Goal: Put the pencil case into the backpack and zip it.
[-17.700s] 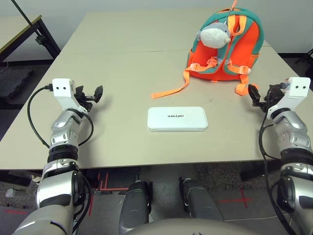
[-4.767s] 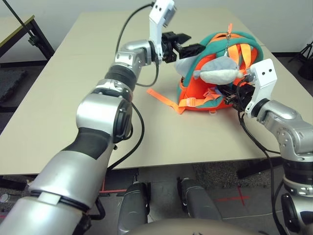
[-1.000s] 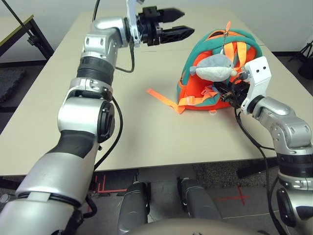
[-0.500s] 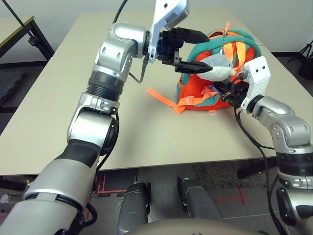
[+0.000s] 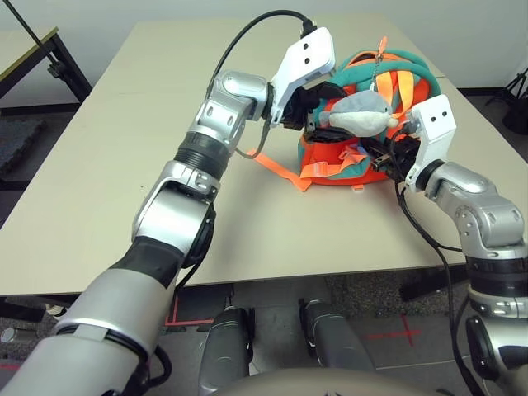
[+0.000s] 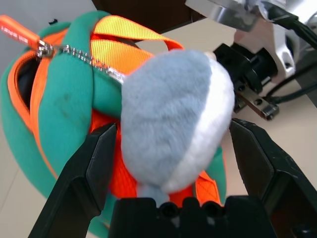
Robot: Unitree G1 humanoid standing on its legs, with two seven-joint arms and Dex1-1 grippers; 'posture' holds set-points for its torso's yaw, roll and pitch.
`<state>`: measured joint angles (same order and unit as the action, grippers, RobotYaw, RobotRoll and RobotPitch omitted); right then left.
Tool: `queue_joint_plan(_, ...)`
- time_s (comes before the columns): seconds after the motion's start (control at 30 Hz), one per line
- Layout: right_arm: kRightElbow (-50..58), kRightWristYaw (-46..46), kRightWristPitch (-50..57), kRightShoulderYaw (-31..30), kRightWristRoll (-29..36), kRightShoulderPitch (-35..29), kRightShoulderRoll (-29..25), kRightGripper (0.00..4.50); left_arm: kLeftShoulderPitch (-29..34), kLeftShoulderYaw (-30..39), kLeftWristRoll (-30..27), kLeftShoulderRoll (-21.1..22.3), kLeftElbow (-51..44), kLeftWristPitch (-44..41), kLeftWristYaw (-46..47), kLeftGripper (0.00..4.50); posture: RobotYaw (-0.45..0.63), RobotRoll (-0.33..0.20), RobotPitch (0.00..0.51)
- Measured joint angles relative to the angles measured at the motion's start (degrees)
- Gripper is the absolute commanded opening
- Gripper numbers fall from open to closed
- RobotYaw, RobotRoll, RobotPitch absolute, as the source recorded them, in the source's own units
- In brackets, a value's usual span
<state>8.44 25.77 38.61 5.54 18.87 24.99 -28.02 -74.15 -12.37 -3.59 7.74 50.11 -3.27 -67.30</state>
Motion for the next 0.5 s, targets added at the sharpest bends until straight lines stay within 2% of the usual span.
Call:
queue_joint_plan(0.07, 0.02, -0.1, 0.01, -0.02, 0.01, 0.01, 0.07, 0.25, -0.28, 0.0, 0.51, -0.78, 1.93, 1.08, 0.75, 4.5, -0.26, 0.0, 0.092)
queue_joint_plan(0.17, 0.04, -0.2, 0.06, -0.03, 0.0, 0.01, 0.1, 0.25, -1.59, 0.1, 1.1, -1.33, 4.67, 2.27, 1.58, 3.89, -0.26, 0.0, 0.092)
queue_joint_plan(0.2, 0.06, -0.22, 0.08, -0.04, 0.0, 0.01, 0.12, 0.25, -1.75, 0.16, 1.19, -1.36, 4.98, 2.46, 1.66, 3.6, -0.26, 0.0, 0.092)
queue_joint_plan(0.37, 0.1, -0.24, 0.17, -0.04, 0.01, 0.01, 0.13, 0.25, -1.78, 0.61, 1.24, -1.85, 6.64, 2.89, 1.66, 1.61, -0.26, 0.0, 0.093)
queue_joint_plan(0.5, 0.09, -0.23, 0.18, -0.1, 0.0, 0.01, 0.13, 0.25, -1.91, 0.89, 1.24, -1.86, 6.78, 3.09, 1.65, 0.44, -0.25, 0.0, 0.093)
